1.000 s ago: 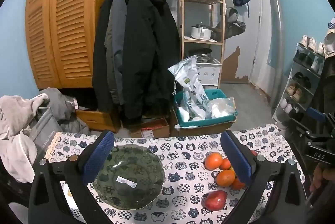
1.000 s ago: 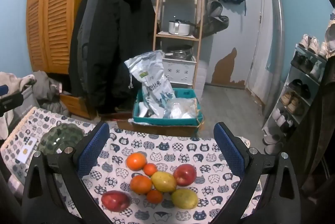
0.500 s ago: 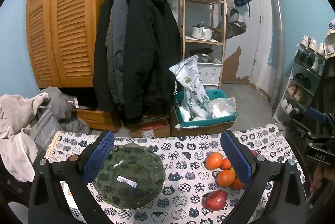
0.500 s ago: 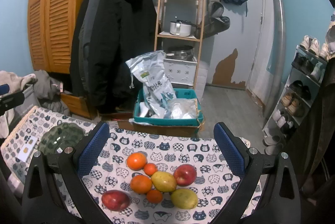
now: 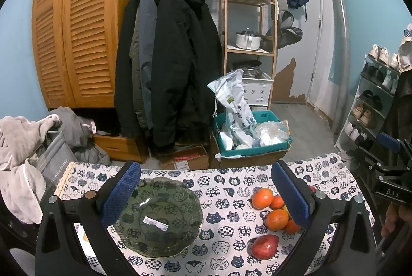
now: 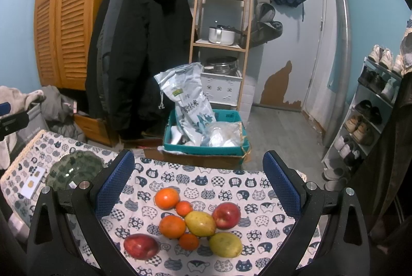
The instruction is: Organize fruits
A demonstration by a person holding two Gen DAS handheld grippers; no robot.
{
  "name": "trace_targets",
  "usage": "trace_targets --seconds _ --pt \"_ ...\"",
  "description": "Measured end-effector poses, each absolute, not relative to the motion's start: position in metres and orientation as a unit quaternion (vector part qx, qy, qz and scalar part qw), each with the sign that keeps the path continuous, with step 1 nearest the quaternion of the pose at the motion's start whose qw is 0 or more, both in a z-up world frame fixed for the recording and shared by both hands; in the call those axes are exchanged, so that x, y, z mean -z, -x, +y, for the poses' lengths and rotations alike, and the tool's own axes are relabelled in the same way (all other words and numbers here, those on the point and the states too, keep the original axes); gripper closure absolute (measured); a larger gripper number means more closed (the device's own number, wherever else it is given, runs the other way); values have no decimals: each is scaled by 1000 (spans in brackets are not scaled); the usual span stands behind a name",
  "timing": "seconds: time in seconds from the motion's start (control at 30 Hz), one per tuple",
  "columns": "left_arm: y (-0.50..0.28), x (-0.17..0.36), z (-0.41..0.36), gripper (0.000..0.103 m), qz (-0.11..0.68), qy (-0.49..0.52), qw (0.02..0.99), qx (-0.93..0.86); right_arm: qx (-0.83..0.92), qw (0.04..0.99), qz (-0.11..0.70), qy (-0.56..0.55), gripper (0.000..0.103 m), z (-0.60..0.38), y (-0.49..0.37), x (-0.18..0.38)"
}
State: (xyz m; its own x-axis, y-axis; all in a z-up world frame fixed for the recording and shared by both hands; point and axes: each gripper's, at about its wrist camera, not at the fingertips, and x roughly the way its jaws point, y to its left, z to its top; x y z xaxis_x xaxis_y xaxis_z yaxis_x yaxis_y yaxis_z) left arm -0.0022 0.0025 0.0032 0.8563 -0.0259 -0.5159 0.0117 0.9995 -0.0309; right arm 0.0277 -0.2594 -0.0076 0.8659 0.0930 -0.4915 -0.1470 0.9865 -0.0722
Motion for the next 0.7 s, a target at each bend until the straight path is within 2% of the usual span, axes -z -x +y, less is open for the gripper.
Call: trace_targets --seconds 0.7 --pt "4 -5 -1 1 266 14 964 11 -62 965 250 55 5 -260 -26 7"
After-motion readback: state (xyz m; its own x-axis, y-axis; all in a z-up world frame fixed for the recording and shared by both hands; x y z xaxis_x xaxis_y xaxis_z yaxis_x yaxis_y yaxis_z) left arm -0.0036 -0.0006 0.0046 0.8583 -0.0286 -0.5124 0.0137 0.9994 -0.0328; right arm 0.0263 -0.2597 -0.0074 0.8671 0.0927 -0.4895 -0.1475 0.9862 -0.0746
